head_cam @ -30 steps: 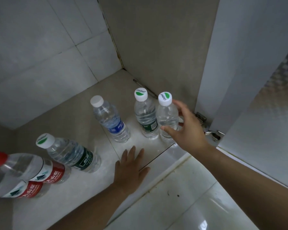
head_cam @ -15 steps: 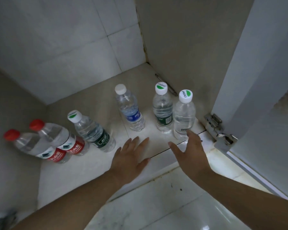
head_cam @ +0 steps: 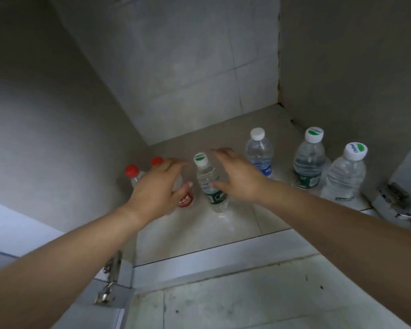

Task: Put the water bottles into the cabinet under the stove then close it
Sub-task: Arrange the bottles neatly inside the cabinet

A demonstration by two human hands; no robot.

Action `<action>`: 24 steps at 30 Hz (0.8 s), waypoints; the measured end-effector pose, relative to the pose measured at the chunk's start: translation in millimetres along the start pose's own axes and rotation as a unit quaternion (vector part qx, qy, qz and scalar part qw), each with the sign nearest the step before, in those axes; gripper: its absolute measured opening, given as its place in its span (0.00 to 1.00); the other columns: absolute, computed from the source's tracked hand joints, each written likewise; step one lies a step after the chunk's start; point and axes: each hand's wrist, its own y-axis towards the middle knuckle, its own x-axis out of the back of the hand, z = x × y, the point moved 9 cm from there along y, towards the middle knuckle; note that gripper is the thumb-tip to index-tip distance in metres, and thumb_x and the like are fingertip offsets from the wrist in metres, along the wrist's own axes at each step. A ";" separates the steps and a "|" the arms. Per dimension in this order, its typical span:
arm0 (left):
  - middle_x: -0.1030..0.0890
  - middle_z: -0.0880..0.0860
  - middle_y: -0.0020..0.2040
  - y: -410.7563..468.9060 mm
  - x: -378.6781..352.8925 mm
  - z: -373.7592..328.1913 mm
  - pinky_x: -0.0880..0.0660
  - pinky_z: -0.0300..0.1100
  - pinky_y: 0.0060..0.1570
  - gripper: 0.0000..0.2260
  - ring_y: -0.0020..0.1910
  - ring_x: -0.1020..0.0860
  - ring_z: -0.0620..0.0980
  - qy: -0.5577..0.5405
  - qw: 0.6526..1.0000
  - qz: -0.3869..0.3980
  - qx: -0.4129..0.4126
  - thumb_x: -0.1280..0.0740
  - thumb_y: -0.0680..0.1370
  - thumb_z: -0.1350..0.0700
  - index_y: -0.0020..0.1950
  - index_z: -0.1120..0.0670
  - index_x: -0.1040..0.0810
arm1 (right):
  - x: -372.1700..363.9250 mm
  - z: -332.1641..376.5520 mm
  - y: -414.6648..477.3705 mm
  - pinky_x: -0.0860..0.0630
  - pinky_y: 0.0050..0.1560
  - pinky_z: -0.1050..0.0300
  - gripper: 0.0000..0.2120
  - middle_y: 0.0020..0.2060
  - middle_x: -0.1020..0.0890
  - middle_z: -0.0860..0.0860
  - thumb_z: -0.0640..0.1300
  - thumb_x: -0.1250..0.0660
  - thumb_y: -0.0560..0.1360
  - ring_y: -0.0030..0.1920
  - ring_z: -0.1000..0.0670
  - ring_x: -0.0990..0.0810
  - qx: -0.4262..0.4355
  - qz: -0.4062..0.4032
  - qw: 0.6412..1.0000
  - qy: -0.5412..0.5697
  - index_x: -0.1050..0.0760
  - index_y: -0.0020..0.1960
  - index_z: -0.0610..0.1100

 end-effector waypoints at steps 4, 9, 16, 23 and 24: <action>0.27 0.58 0.64 -4.1 -8.1 83.4 0.29 0.52 0.59 0.23 0.62 0.28 0.62 -0.013 0.989 0.012 0.145 0.35 0.74 0.47 0.67 0.54 0.30 | -11.3 18.9 27.1 0.34 0.68 0.48 0.35 0.71 0.37 0.44 0.47 0.31 0.72 0.68 0.42 0.34 0.004 0.002 1.000 -0.017 0.43 0.74 0.46; 0.33 0.60 0.70 -17.6 -37.6 146.7 0.33 0.52 0.64 0.24 0.67 0.34 0.62 -0.006 0.973 0.031 0.228 0.34 0.76 0.50 0.70 0.57 0.33 | -30.5 21.2 49.1 0.30 0.61 0.54 0.23 0.64 0.30 0.43 0.42 0.35 0.74 0.61 0.41 0.27 -0.035 0.005 0.998 -0.053 0.34 0.68 0.44; 0.31 0.63 0.64 -20.7 -52.2 155.1 0.29 0.54 0.56 0.19 0.59 0.28 0.66 -0.132 0.957 -0.091 0.241 0.34 0.74 0.64 0.64 0.58 0.28 | -13.6 13.7 55.6 0.29 0.55 0.53 0.19 0.58 0.25 0.42 0.42 0.32 0.73 0.57 0.41 0.25 -0.114 0.016 0.984 -0.135 0.28 0.62 0.43; 0.32 0.61 0.69 -19.8 -58.9 160.0 0.30 0.53 0.59 0.22 0.63 0.29 0.63 -0.144 0.957 -0.130 0.217 0.34 0.74 0.62 0.68 0.55 0.29 | -11.0 5.6 61.8 0.29 0.56 0.53 0.19 0.58 0.26 0.43 0.47 0.32 0.73 0.57 0.42 0.26 -0.123 -0.006 0.980 -0.159 0.29 0.62 0.43; 0.33 0.60 0.69 -19.5 -58.7 161.0 0.30 0.51 0.60 0.23 0.65 0.30 0.61 -0.155 0.959 -0.120 0.204 0.33 0.74 0.62 0.69 0.55 0.31 | -11.2 8.8 64.3 0.30 0.56 0.54 0.21 0.59 0.26 0.44 0.47 0.32 0.73 0.58 0.43 0.26 -0.109 -0.001 0.980 -0.169 0.30 0.64 0.44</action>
